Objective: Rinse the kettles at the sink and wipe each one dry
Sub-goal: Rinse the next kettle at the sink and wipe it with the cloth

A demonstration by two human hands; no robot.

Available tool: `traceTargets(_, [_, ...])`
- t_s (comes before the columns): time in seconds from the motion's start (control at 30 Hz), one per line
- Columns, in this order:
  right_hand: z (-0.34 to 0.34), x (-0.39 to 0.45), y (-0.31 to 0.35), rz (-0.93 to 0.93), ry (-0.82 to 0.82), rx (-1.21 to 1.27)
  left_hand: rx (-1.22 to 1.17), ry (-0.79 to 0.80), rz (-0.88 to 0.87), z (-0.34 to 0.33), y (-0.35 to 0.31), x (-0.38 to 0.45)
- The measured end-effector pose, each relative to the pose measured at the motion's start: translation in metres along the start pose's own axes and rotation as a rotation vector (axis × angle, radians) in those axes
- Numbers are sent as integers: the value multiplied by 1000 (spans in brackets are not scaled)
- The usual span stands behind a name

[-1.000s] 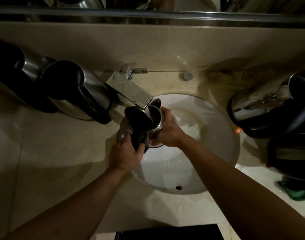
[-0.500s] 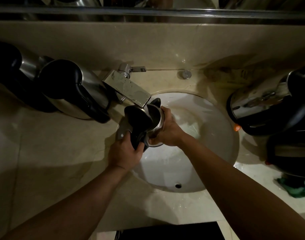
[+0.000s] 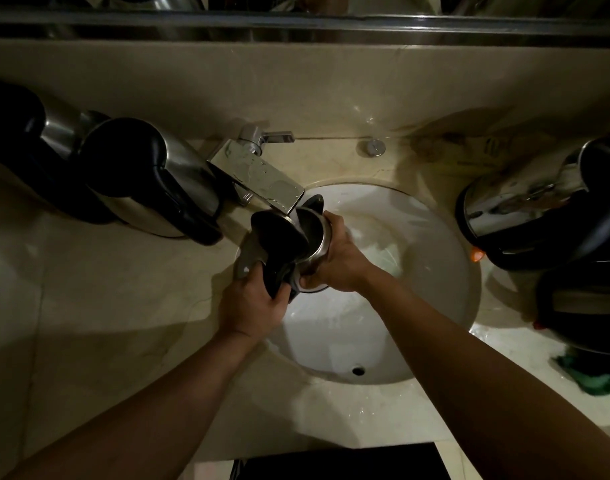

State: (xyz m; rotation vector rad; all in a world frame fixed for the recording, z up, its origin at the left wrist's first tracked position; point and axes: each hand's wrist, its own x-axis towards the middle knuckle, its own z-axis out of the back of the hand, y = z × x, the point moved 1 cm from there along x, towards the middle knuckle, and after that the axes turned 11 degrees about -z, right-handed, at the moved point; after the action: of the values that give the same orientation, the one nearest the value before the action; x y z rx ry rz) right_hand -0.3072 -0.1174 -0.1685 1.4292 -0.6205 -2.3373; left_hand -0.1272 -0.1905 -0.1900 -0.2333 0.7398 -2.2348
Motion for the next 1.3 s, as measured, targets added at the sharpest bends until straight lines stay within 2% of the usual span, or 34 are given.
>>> traceTargets(0.13, [2,-3,0,7,13,-17,0,-14,-5,-2,3,-1])
traceTargets(0.27, [28,-3,6,-34,95,-118,33,-11,17,-1,3,-1])
traceTargets(0.33, [51,-4,21,-55,35,-191,43,19,18,-2,3,-1])
traceTargets(0.4, [72,-6,48,-1,-57,-156,43,48,15,-2,5,-1])
traceTargets(0.5, [83,-11,103,185,-172,-56,35,51,-41,-1,6,-1])
traceTargets(0.6, [73,-14,149,260,-107,-26,61,25,-156,0,5,0])
traceTargets(0.7, [61,-12,163,272,-131,-28,30,16,-163,0,7,1])
traceTargets(0.8, [58,-12,151,268,-158,20,49,32,-188,-3,10,-1])
traceTargets(0.93, [55,-30,123,298,-87,54,113,73,-190,-2,10,-1])
traceTargets(1.0, [44,-55,104,315,-199,33,119,80,-156,-1,9,-2])
traceTargets(1.07, [24,-89,78,443,-402,-86,82,83,-143,0,6,-2])
traceTargets(1.13, [-1,-109,45,584,-539,-327,64,150,-57,2,1,-1])
traceTargets(1.17, [-12,-110,27,583,-573,-461,80,163,-26,3,-1,-1])
traceTargets(1.23, [-25,-101,-5,453,-573,-663,92,132,-55,4,-2,-1])
traceTargets(1.3, [-32,-93,-28,356,-545,-749,93,118,-98,6,-4,-3])
